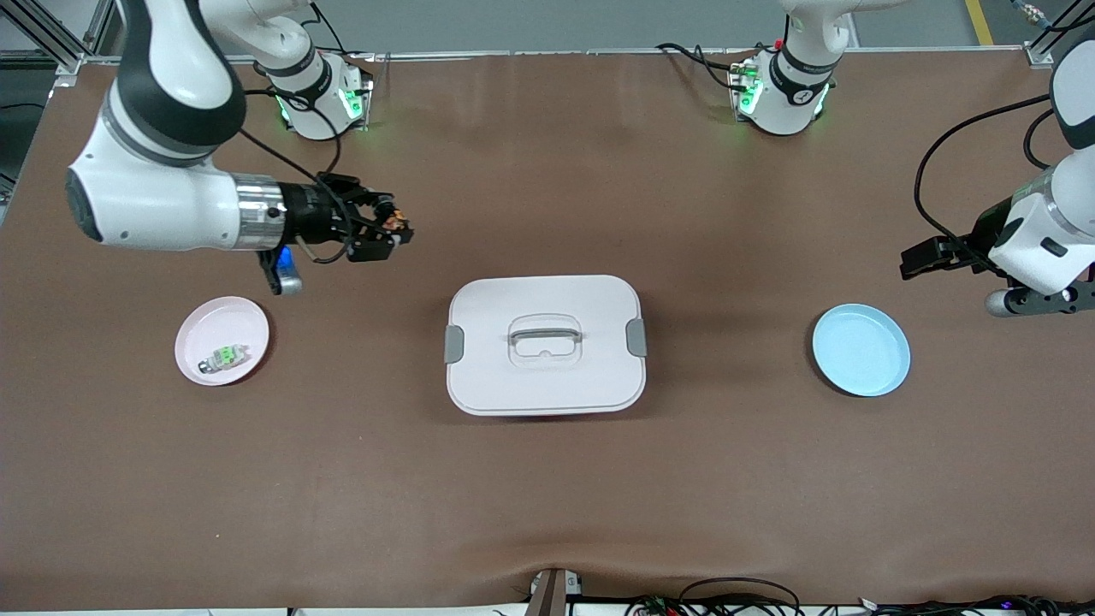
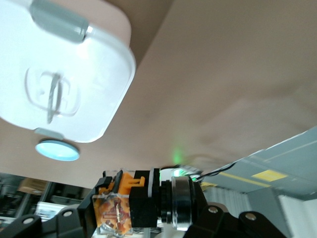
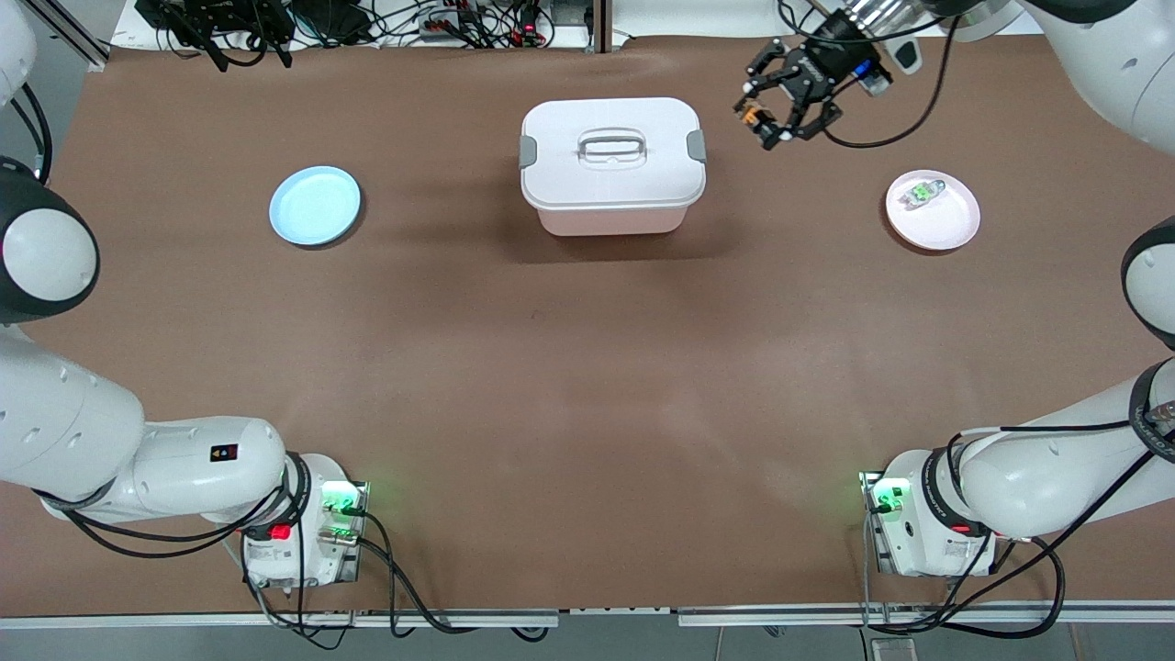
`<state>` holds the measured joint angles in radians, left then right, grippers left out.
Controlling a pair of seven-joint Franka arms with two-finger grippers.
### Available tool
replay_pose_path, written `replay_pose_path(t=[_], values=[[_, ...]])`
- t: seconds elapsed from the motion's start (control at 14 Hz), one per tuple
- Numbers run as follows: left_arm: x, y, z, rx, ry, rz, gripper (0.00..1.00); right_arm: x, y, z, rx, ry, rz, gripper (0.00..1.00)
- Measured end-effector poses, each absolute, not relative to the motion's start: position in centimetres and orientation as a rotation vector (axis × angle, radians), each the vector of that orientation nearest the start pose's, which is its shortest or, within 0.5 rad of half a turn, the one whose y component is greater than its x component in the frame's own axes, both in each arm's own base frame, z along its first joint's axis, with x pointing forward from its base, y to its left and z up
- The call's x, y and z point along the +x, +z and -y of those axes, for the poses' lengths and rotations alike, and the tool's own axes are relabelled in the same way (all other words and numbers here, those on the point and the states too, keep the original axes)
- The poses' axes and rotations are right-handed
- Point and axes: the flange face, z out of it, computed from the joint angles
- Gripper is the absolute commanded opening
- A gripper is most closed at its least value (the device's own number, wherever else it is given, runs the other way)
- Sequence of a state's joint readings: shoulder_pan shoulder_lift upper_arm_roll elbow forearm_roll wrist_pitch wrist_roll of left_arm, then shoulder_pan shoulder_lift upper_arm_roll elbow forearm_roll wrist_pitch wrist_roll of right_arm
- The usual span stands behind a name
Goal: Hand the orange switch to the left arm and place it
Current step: 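Lift the switch with the right gripper and carry it past the box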
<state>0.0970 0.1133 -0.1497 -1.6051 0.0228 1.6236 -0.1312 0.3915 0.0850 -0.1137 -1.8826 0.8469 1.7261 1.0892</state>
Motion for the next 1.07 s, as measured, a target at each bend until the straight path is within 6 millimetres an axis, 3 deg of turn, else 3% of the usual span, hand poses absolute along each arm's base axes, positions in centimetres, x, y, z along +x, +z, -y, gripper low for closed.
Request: replay_pose_path(t=[0.29, 0.71, 1.07], values=[[58.7, 54.8, 2.4, -3.122, 0.147, 0.119, 1.0, 51.6, 48.2, -28.7, -2.046, 0.87, -1.38, 0.4], [58.7, 54.8, 2.4, -3.122, 0.148, 0.119, 1.0, 48.5, 49.9, -38.7, -1.802, 0.767, -1.545, 0.4], [58.7, 54.9, 2.5, -3.122, 0.144, 0.118, 1.0, 46.7, 49.1, -45.5, -1.683, 0.73, -1.636, 0.4]])
